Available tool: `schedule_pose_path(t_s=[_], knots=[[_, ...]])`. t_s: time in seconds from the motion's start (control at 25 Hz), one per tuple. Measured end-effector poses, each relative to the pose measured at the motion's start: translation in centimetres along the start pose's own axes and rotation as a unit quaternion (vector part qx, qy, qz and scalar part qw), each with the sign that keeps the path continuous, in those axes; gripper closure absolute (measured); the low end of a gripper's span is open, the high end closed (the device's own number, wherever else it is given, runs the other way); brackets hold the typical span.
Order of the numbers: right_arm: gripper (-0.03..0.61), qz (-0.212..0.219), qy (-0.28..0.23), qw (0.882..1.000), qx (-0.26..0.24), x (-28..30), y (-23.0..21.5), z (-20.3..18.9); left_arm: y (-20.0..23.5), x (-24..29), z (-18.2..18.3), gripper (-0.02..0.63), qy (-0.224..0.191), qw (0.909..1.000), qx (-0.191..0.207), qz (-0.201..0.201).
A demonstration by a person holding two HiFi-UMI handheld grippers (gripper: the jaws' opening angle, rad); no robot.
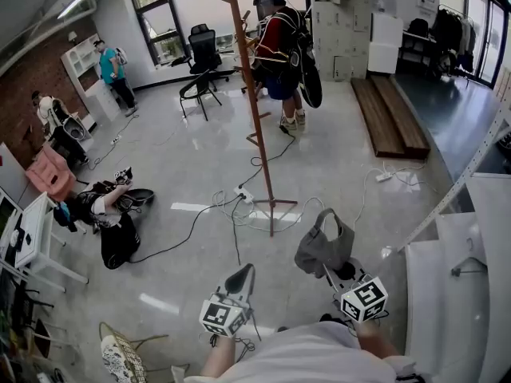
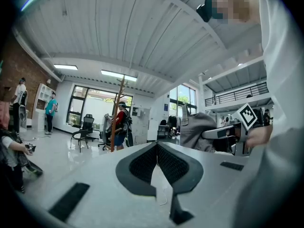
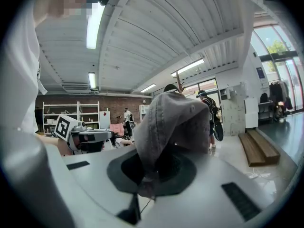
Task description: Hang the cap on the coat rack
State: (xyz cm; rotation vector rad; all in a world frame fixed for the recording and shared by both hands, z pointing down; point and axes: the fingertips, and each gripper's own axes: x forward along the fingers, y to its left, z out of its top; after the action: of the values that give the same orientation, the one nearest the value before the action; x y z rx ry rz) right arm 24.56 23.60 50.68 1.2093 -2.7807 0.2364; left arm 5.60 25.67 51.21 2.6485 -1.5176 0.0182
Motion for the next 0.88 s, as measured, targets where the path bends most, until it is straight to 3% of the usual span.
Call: schedule_pose_path(t_s=[0.88], knots=[[0.56,-0.014,-0.004,1.0,-0.013,2.2,3.1,0.5,3.0,-2.5,0.3,0.603,-0.022,0.9997,0.0,0.004]])
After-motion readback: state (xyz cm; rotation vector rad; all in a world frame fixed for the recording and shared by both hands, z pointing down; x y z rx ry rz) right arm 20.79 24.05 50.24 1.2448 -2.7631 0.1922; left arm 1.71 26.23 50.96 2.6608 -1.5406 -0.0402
